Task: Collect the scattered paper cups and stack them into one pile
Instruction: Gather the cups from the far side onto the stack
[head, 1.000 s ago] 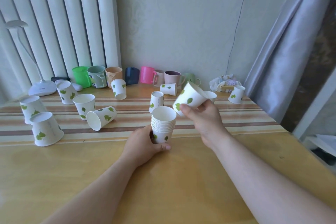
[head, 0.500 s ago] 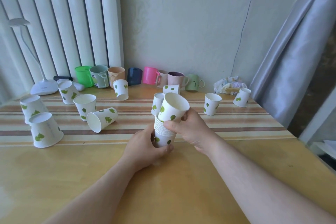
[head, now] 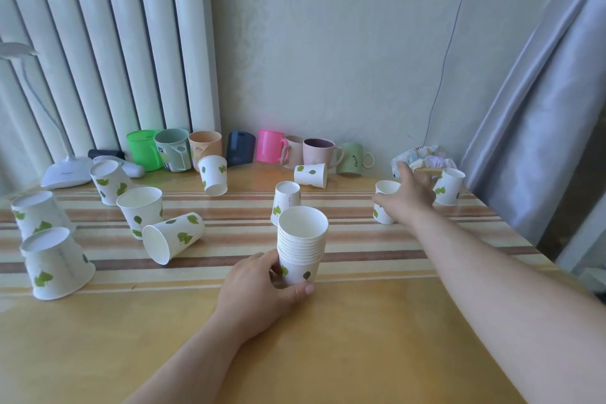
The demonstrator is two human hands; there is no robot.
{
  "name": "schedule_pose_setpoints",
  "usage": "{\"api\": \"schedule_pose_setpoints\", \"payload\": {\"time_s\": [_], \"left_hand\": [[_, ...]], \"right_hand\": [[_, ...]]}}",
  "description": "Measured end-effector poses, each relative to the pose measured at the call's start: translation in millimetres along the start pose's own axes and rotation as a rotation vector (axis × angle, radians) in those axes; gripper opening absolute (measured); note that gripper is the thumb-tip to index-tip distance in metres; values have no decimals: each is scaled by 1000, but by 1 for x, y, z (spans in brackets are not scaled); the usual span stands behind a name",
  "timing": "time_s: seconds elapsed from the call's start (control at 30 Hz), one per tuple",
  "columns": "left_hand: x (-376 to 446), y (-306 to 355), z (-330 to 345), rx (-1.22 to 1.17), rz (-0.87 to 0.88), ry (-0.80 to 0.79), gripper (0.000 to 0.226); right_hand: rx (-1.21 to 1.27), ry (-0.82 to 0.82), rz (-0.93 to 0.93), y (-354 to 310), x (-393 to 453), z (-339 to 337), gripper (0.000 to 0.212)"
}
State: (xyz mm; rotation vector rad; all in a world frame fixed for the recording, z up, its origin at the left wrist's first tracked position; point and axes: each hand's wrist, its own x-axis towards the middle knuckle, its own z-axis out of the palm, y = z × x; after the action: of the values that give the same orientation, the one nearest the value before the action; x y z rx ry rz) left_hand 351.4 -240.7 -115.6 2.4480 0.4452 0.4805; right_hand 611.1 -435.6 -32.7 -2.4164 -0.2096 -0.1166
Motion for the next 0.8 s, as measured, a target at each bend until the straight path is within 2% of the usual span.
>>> {"api": "schedule_pose_setpoints", "payload": {"time_s": [0.07,0.13,0.17,0.27,0.33,0.4,0.53,0.63,0.67,0.8], "left_hand": [[1,-2,2,9,6,-2,55],[1,-4,3,13,14,-1,55],[1,-4,3,15,17,2,55],[0,-3,3,18,24,11,56],[-1,-2,3,25,20,7,59],[-1,-1,3,33,14,1,60],[-3,3,1,38,8,-6,58],[-6,7,-2,33,-4,-9,55],[-7,9,-4,30,-6,-9,54],[-12,15,-9,13,0,-5,48]], "right_hand": [[80,-35,95,7,15,7,108],[245,-53,148,13,18,17,113],[321,-39,161,15,16,21,107],[449,40,160,12,4,28,71],[584,46,156,2,-8,32,58],[809,-30,159,-12,-23,34,43],[1179,-299,94,-47,-68,15,30],[1211,-407,-40,-70,-104,-9,14],[1160,-430,-105,-75,-115,-13,18],[922,-432,-309,-78,-142,-15,54]]}}
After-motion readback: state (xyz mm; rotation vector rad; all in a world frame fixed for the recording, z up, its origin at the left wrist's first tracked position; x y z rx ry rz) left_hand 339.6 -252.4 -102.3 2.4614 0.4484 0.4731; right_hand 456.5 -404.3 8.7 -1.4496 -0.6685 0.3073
